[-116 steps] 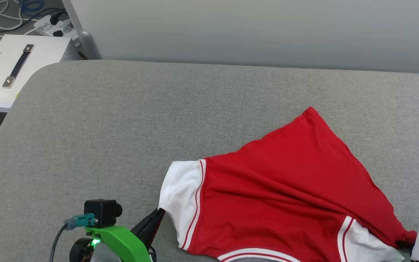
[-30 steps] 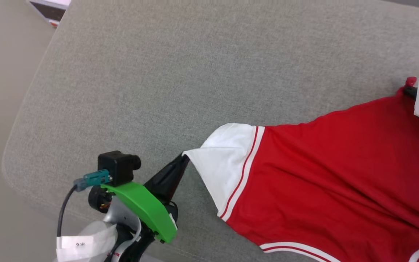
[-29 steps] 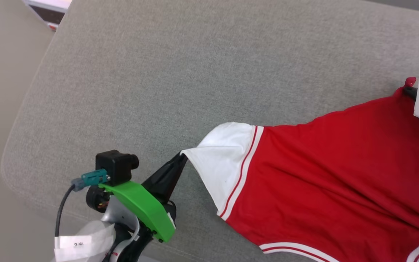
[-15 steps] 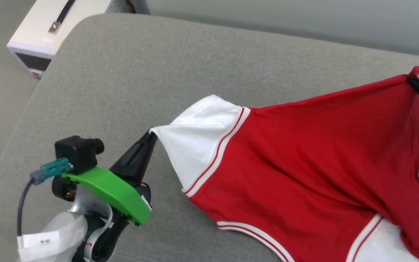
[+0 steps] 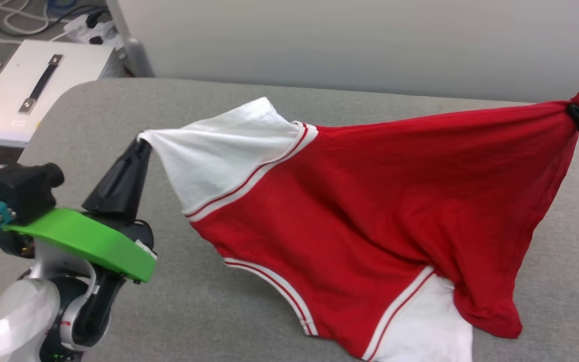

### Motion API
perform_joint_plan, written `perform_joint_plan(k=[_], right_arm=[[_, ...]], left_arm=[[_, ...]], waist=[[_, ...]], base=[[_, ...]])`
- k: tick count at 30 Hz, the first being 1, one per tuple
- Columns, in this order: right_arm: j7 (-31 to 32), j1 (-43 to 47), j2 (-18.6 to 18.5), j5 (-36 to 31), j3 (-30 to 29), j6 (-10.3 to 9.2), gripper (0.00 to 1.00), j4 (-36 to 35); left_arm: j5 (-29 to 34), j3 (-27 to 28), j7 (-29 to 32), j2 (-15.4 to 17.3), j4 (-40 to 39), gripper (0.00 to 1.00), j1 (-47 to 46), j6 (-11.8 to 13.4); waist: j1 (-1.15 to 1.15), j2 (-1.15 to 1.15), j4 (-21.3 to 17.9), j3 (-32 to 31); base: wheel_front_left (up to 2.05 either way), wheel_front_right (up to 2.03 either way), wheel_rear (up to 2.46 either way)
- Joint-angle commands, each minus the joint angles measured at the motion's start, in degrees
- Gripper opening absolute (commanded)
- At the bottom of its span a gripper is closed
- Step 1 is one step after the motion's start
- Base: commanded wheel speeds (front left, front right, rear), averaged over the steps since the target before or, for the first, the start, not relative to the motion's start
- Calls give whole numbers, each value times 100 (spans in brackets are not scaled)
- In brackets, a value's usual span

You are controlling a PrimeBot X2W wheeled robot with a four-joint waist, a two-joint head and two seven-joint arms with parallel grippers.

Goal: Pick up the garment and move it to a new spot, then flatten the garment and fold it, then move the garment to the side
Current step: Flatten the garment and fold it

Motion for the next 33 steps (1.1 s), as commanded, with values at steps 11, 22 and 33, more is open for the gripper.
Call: perform_joint_plan(k=[11, 22, 33], right_arm=[[277, 492, 229, -124, -443, -5, 0, -1303], [431, -96, 113, -226, -653, -5, 0, -1609], [102, -1440, -92, -371, -371, -5, 0, -933]], left_arm=[[129, 593, -287, 226, -537, 0, -399, 243], [200, 1033, -267, 521, -671, 0, -1270, 212], [258, 967, 344, 1010, -184, 0, -2809, -172]], waist=[[1, 0, -648, -404], [1, 0, -814, -222], [1, 0, -927, 755]], base=[[0, 0, 0], [0, 0, 0], [0, 0, 0]])
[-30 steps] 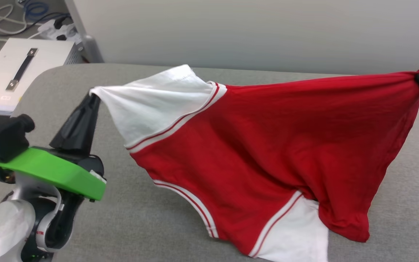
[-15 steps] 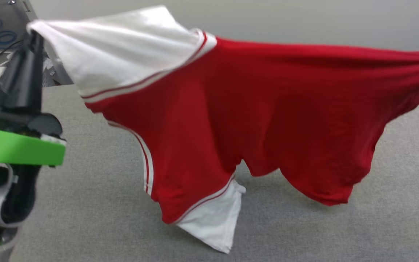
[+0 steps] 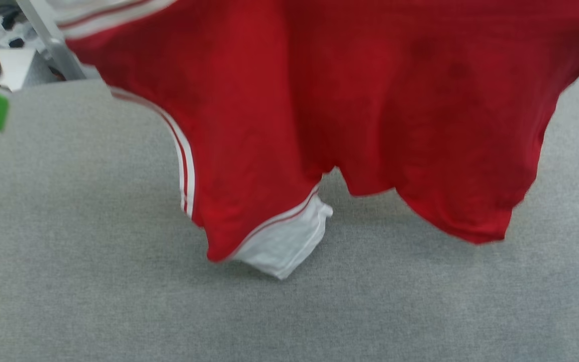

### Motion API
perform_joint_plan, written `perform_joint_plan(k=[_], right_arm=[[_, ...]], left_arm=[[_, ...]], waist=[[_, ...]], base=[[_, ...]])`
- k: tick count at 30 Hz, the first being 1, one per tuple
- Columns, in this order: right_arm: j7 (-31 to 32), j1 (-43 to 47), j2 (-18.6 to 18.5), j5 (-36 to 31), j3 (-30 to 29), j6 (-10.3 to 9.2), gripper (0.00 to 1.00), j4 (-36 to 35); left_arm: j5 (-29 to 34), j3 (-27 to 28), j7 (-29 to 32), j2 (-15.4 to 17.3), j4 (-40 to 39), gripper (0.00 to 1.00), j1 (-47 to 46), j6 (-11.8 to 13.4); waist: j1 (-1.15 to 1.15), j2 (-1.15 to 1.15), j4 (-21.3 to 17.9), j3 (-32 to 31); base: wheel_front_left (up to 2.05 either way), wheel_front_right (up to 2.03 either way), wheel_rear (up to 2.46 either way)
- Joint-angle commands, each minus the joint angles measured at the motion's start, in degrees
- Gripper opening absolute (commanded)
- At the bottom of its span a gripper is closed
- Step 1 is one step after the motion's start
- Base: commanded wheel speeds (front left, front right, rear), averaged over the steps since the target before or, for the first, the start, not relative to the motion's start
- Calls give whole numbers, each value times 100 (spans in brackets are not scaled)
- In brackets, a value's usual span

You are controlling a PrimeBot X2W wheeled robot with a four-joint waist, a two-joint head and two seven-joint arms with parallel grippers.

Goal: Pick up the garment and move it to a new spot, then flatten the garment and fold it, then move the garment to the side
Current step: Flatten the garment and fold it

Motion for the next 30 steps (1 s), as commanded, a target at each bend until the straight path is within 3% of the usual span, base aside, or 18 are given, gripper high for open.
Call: perform_joint_plan(k=[1, 8, 16, 22, 30], right_arm=[[-82, -230, -92, -77, 4, -11, 0, 95], [-452, -1622, -501, -349, 445, -11, 0, 771], [-1109, -3454, -755, -895, 915, -11, 0, 2115], [-1865, -4659, -574, -1203, 1118, -11, 0, 3254], [-3068, -5850, -179, -1855, 1164, -11, 0, 4568]], left_arm=[[49, 56, 48, 101, 128, 0, -319, -43], [310, -196, 304, 303, 996, 0, -1997, -616], [1004, -786, 153, -103, 2736, 0, -4469, -1311], [1550, -1141, -449, -586, 4201, 0, -6030, -1555], [1920, -1250, -1715, -1177, 5706, 0, -7211, -1608]], waist=[[0, 0, -60, 538], [0, 0, -54, 1576], [0, 0, -6, 2584], [0, 0, 28, 3094], [0, 0, 78, 3455]], base=[[0, 0, 0], [0, 0, 0], [0, 0, 0], [0, 0, 0], [0, 0, 0]])
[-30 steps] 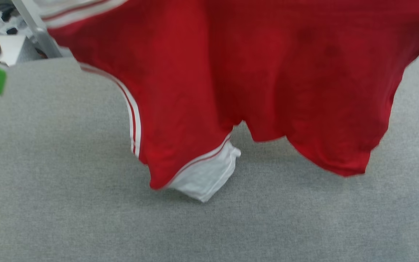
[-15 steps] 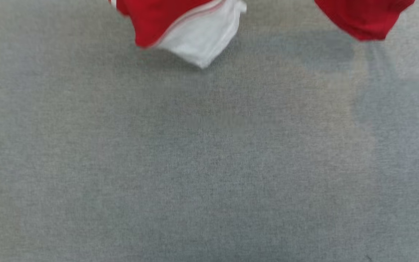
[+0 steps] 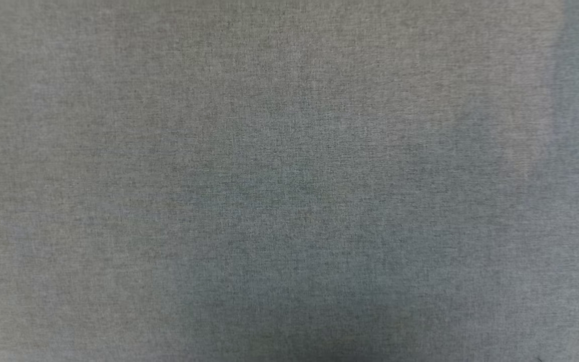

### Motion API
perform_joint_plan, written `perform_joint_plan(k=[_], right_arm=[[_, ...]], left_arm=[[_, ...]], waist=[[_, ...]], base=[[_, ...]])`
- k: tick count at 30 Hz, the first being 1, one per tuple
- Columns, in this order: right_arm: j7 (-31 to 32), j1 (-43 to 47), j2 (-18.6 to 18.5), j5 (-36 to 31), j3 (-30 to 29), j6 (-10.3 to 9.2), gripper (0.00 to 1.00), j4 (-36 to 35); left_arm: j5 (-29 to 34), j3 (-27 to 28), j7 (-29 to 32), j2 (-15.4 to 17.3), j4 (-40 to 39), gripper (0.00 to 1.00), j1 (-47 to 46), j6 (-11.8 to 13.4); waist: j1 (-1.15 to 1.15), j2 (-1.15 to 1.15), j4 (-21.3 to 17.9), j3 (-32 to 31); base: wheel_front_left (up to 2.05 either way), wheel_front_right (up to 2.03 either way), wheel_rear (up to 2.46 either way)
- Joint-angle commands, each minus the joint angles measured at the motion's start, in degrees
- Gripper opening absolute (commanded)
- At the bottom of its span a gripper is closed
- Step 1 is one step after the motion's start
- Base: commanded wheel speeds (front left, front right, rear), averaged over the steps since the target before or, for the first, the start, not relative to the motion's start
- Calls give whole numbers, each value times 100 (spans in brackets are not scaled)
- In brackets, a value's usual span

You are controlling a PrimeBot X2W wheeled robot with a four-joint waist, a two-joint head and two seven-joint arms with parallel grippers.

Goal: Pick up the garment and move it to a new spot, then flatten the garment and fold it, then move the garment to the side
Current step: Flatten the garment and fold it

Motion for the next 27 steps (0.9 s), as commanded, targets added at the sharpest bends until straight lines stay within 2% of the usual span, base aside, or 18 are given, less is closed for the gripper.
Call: perform_joint_plan(k=[1, 6, 12, 19, 27], right_arm=[[-148, -87, -37, -101, -48, -55, 0, 207], [-629, -205, 81, -272, 161, -55, 0, 757], [-1112, 111, 149, -107, 332, -55, 0, 1254], [-1526, 920, 140, 160, 867, -55, 0, 1627], [-1750, 2129, 92, 757, 1352, -55, 0, 1748]], left_arm=[[-101, 125, -99, -1, 233, 0, -156, 31], [-7, -104, -368, -174, 705, 0, -115, -52], [-241, -173, -463, -419, 795, 0, 668, -100], [-503, 5, -469, -725, 399, 0, 2224, -112], [-843, -181, -470, -965, -127, 0, 4043, -114]], waist=[[-2, 0, 57, 265], [-2, 0, 136, 370], [-2, 0, 247, 345], [-2, 0, 330, 38], [-2, 0, 423, -706]], base=[[0, 0, 0], [0, 0, 0], [0, 0, 0], [0, 0, 0], [0, 0, 0]])
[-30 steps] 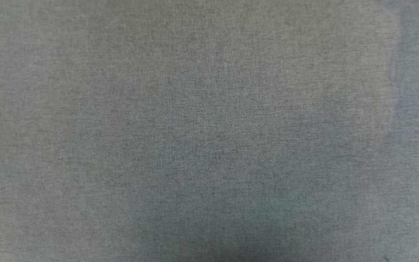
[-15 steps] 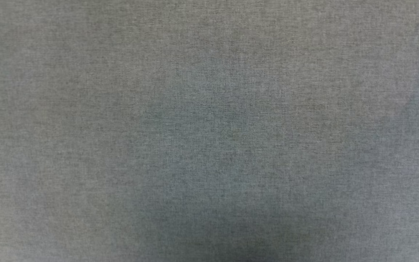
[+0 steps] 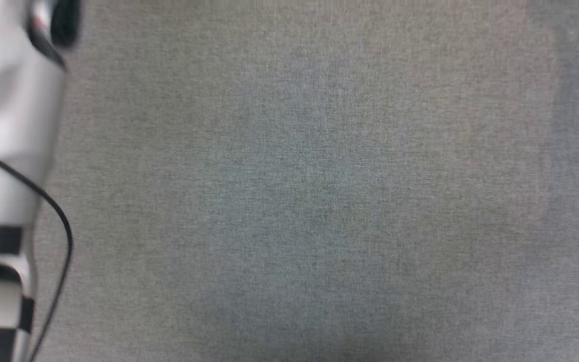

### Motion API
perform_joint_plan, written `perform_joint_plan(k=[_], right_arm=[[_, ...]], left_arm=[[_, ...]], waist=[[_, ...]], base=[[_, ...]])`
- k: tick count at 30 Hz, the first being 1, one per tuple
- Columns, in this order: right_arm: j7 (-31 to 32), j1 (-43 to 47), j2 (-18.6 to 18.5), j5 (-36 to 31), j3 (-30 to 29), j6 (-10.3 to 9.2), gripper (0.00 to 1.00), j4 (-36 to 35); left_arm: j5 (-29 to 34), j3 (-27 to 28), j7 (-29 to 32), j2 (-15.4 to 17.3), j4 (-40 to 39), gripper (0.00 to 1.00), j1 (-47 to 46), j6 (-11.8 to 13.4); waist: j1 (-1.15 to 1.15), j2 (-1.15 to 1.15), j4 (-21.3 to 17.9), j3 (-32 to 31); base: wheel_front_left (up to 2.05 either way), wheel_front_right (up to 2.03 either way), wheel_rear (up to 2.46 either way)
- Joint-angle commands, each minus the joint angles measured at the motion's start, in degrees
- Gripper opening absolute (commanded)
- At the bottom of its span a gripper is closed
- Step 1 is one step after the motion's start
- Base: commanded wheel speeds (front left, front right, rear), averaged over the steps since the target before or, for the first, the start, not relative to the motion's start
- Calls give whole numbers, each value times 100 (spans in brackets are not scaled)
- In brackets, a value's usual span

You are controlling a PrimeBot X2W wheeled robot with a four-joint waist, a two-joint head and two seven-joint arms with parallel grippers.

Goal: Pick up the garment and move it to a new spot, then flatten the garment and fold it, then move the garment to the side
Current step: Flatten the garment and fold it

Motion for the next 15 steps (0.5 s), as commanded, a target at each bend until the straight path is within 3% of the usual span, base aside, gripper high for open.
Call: perform_joint_plan(k=[1, 6, 15], right_arm=[[-41, 299, -27, 123, 109, -46, 0, 1], [-48, 1329, -50, 750, 417, -46, 0, -188], [63, 2963, -279, 1615, 982, -46, 0, -786]], left_arm=[[-86, -37, -33, -18, -59, 0, 346, -13], [-458, -478, -33, 44, -399, 0, 1538, -13], [-1025, -828, 243, 594, -591, 0, 3382, -12]], waist=[[0, 0, 65, -479], [0, 0, 100, -1095], [0, 0, 171, -2021]], base=[[0, 0, 0], [0, 0, 0], [0, 0, 0]])
